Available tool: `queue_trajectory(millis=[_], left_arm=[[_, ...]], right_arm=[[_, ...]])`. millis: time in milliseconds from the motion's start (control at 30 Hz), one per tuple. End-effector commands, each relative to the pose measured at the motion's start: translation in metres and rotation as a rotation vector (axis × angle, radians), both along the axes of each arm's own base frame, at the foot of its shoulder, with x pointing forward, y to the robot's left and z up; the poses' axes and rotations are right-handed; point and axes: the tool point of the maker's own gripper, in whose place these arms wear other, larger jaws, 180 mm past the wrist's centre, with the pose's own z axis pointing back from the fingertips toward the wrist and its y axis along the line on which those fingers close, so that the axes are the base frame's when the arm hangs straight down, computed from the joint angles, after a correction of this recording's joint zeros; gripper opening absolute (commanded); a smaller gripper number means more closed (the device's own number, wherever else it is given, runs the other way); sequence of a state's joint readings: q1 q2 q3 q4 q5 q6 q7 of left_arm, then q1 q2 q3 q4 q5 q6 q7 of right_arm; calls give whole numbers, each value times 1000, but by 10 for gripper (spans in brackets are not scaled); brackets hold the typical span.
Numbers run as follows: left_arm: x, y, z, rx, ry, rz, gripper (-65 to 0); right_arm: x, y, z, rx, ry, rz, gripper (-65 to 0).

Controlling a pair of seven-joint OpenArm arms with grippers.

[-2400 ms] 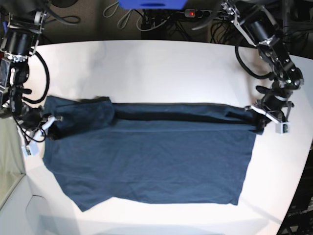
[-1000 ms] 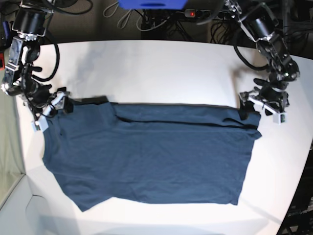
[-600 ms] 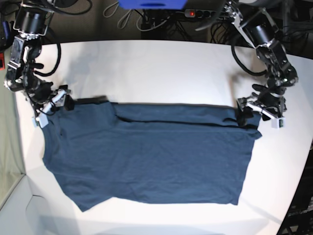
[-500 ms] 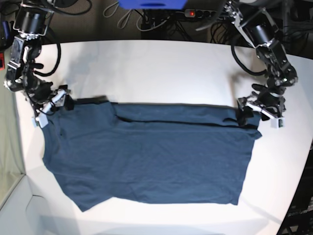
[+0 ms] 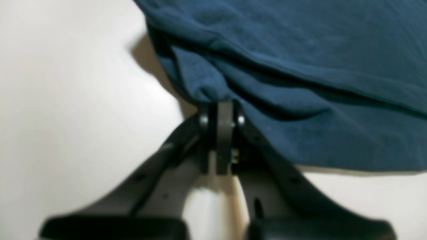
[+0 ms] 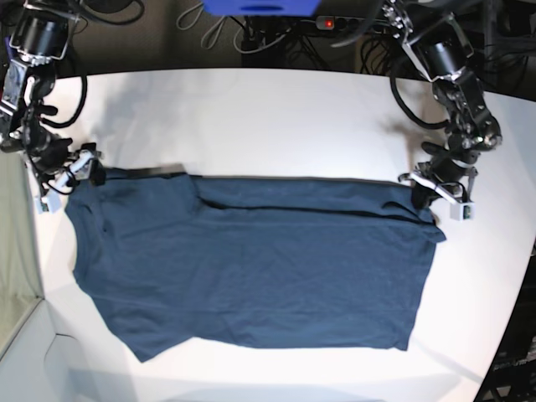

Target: Layout the t-shirt on the table in an organized manner, then fold the t-shirt properly

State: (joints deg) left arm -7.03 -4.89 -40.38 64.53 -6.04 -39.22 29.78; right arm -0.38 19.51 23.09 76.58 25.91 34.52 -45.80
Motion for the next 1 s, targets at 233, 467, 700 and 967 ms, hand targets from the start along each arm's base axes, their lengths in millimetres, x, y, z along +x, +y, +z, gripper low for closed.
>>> queue_trajectory(millis=[233,467,700,967], left_arm=[[3,5,4,20,0,-7,-648],[3,6,4,22,0,-7,-648],[3,5,4,22,0,-10,-648],[3,6,7,22,-9,-5,-648]], right_arm=[[-6,-6,4,2,-54,-12,-269],[-11,-5,0,4,-48,-14,-283],[-15,-9,-17,39,-9,-46,-434],[-23,-13,-32,59,39,-70,-650]])
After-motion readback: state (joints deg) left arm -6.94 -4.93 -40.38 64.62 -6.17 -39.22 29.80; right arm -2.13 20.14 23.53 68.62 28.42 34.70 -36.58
